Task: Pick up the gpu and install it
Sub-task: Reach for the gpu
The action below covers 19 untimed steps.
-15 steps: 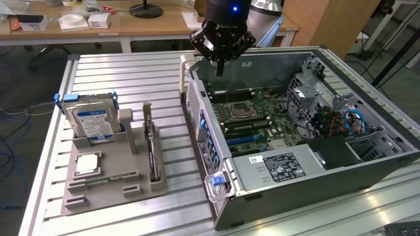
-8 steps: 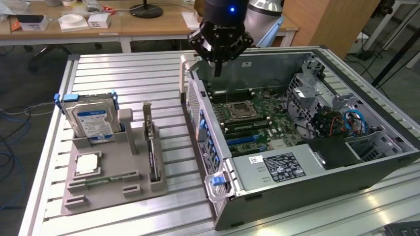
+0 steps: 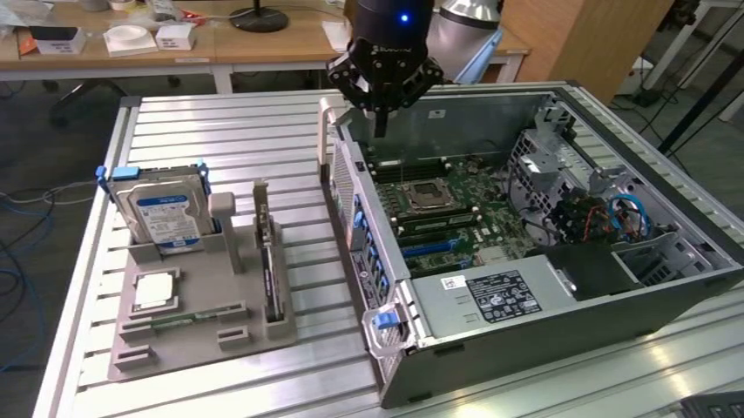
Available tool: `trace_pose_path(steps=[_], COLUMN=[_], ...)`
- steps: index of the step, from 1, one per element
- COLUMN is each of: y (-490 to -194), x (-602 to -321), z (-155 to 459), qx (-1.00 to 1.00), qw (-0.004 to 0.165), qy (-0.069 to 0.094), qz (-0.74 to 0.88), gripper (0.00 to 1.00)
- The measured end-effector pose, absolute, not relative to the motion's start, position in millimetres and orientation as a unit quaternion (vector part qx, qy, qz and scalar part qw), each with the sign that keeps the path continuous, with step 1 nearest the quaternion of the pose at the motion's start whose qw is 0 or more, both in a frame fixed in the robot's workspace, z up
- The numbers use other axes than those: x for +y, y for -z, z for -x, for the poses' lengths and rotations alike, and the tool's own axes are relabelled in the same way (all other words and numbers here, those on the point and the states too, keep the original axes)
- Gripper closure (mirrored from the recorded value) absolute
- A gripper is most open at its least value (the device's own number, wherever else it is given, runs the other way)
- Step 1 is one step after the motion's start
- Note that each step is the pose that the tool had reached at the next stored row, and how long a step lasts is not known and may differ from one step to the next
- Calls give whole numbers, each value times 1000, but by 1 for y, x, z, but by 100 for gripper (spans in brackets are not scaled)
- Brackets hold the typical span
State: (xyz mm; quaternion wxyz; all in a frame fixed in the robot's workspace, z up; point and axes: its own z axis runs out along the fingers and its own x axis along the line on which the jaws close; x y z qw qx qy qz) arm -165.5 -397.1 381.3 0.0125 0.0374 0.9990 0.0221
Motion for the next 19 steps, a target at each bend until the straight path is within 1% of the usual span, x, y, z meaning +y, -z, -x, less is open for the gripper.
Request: trace_pose_path(steps=[19], y=[-378], x=[-397], z=[179], qx=[999], qw=[12], qy=[-22], qz=[-37], gripper=[89])
